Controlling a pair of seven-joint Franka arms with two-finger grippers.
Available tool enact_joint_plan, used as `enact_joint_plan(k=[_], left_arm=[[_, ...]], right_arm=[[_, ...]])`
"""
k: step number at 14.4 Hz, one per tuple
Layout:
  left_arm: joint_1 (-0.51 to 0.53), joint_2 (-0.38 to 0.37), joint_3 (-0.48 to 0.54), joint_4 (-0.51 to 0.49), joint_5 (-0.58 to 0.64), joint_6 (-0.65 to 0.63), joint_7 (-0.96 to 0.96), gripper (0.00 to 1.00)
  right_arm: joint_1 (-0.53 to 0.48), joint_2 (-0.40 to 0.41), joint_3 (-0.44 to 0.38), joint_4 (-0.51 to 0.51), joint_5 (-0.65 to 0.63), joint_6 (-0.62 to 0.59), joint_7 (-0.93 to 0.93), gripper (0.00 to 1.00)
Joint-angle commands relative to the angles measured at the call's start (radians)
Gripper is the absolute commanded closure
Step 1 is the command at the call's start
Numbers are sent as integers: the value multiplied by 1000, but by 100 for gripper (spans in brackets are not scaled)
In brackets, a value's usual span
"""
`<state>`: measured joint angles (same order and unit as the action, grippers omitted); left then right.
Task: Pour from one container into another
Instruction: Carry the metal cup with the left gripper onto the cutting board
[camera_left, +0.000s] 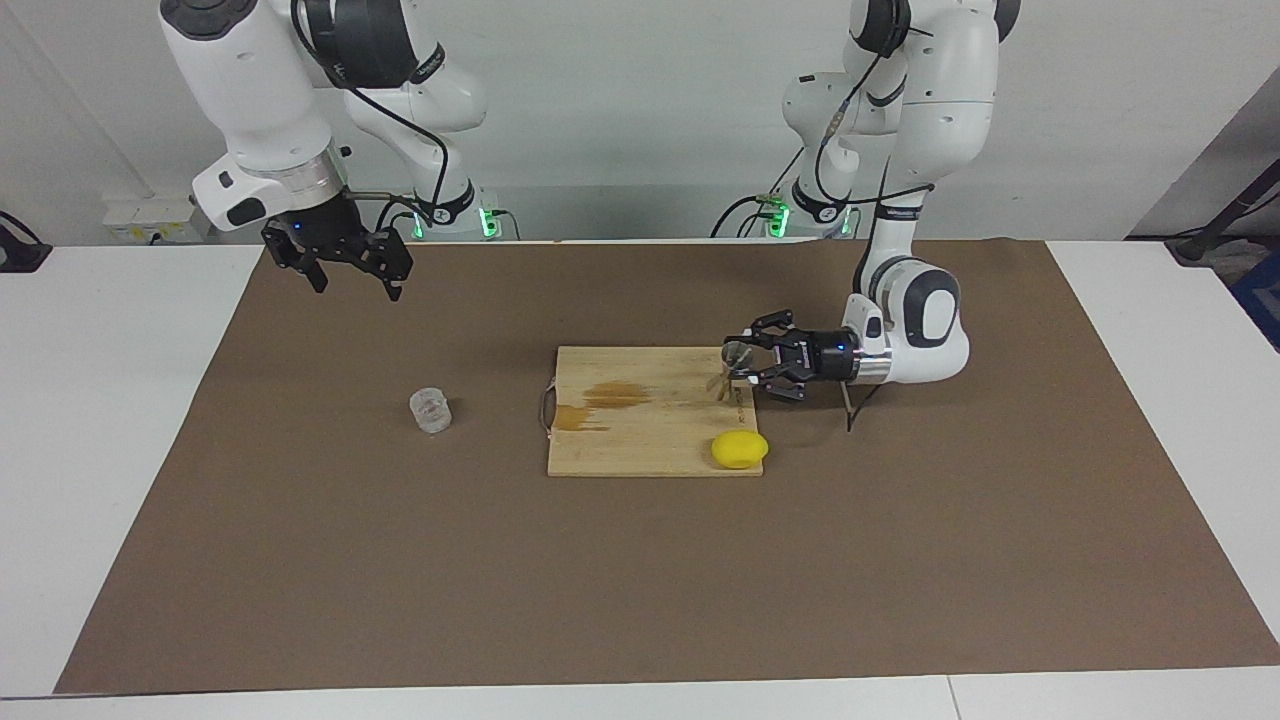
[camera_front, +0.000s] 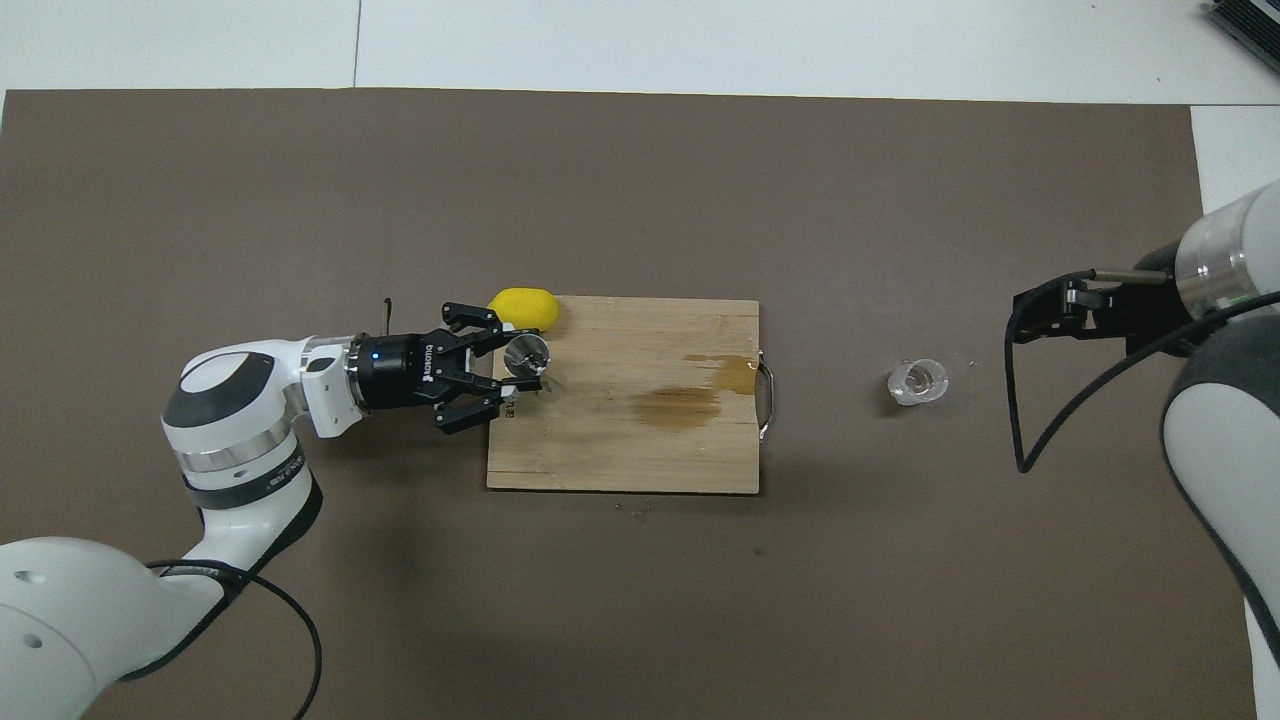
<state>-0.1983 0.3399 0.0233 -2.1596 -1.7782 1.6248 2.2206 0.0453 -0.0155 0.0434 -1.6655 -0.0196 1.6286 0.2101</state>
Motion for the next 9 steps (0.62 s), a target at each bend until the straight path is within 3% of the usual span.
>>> enact_joint_plan(k=[1,4,9], left_arm=[[-123,-44,17,-37,-133,121,-16,57],[-255,-38,18,-37,-280,211,5,55],[-351,-36,20,-57,-369,294,232,54]], right_arm=[[-7,-20,4,-22,9,13,-38,1],[-15,-12,4,-30,9,49,-5,1],[-37,29,3,-28,53,80,210,1]])
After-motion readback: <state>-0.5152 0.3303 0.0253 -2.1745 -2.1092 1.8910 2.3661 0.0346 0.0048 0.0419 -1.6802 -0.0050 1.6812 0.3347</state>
